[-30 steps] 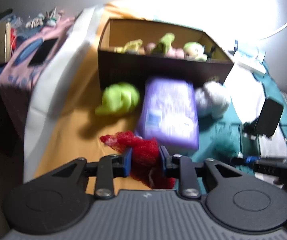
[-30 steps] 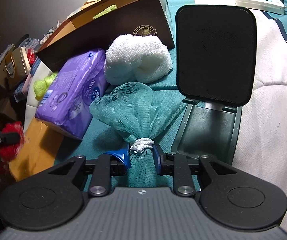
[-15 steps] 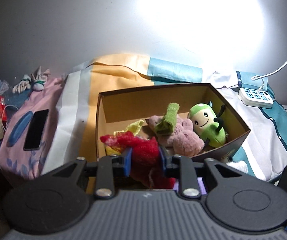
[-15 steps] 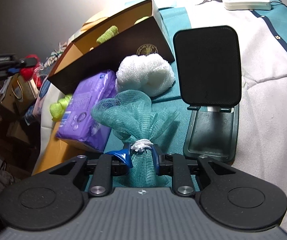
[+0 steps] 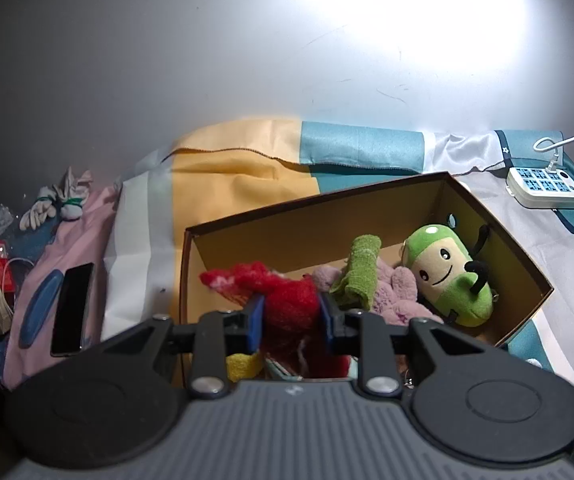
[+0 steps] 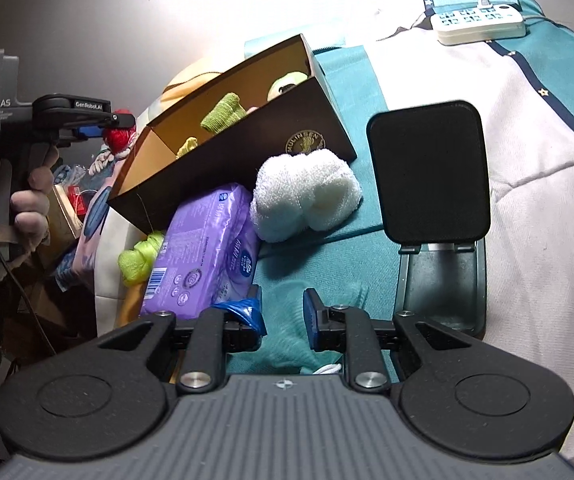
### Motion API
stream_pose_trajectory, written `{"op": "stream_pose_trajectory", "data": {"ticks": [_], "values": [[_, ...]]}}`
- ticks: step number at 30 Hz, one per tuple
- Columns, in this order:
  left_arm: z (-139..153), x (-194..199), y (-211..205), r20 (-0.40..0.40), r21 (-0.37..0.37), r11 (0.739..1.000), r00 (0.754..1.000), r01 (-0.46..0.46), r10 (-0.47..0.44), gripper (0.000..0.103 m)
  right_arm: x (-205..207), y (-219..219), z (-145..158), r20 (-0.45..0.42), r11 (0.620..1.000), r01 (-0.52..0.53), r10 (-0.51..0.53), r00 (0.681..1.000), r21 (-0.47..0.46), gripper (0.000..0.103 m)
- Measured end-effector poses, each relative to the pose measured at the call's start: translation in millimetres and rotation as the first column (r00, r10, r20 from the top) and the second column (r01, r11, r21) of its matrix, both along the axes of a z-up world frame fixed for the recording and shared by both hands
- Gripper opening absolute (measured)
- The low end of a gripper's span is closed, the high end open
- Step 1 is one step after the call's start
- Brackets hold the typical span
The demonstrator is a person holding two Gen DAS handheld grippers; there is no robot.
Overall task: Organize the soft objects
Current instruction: 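Lift the red item into the box and open the left tool while the right tool holds the teal pouf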
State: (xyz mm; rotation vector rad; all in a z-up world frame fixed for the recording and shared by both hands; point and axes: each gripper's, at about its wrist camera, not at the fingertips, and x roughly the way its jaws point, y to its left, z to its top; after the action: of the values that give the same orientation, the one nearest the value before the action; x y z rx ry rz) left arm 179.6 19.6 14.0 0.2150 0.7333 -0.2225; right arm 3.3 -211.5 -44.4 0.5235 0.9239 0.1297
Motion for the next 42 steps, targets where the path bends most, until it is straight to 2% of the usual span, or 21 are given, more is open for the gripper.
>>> {"op": "stream_pose_trajectory", "data": {"ticks": [4,8,11,16,22,27,33,38,40,42], "values": [[-13,12,1,-0.017,0.013,1.000,1.000,-0.018,0.018,0.042,2,7,-4,-0.028,0.996,-0.058,0.056,0.998,-0.061,0.008],[-30,25,2,-0.045,0.029,0.999,0.998,-0.031,0.032,0.062,1,12,-11,-0.076,0.987,-0.128,0.121,0.990,-0.099,0.010],[-40,34,4,-0.059,0.033,0.999,0.997,-0.037,0.039,0.068,-2,19,-15,-0.096,0.968,-0.207,0.194,0.976,-0.142,0.010],[-47,37,8,-0.103,0.027,0.999,0.993,-0.047,0.049,0.069,-1,27,-30,-0.162,0.944,-0.262,0.231,0.959,-0.200,0.011],[-34,15,24,-0.105,-0.061,0.997,0.993,-0.052,0.045,0.069,3,19,-42,-0.188,0.956,-0.235,0.201,0.961,-0.177,0.013],[-21,-9,37,-0.091,-0.092,0.993,0.994,-0.072,0.064,0.069,6,26,-45,-0.189,0.945,-0.278,0.246,0.951,-0.173,0.017],[-20,-36,46,-0.089,-0.059,0.993,0.991,-0.105,0.099,0.069,6,36,-43,-0.172,0.920,-0.319,0.284,0.943,-0.227,0.016],[-19,-48,52,-0.091,-0.035,0.992,0.989,-0.120,0.116,0.069,9,30,-43,-0.150,0.938,-0.293,0.268,0.952,-0.184,0.003],[-16,-52,56,-0.080,-0.023,0.992,0.989,-0.127,0.125,0.069,9,21,-37,-0.117,0.957,-0.253,0.238,0.964,-0.139,0.001],[-13,-55,60,-0.073,-0.023,0.991,0.989,-0.132,0.130,0.069,11,6,-23,-0.065,0.977,-0.206,0.202,0.977,-0.056,0.001]]}}
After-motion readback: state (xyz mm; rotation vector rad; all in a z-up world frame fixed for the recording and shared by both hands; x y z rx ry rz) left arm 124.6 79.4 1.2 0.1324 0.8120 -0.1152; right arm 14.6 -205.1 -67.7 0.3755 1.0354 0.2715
